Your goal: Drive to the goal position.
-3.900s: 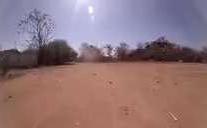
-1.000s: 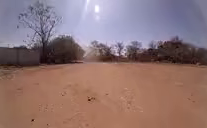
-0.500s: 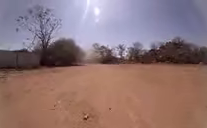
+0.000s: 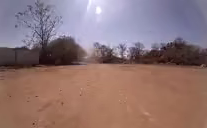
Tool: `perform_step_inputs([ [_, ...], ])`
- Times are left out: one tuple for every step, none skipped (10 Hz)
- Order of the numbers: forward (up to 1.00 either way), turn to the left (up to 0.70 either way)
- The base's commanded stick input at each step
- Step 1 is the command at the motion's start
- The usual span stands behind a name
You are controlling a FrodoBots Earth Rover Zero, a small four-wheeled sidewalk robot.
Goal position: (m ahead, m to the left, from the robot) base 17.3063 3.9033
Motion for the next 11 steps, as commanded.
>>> perform_step_inputs([
  [1.00,0.00],
  [1.00,0.00],
  [1.00,0.00],
  [1.00,0.00],
  [1.00,0.00],
  [1.00,0.00],
  [1.00,0.00],
  [1.00,0.00],
  [1.00,0.00],
  [1.00,0.00],
  [1.00,0.00],
])
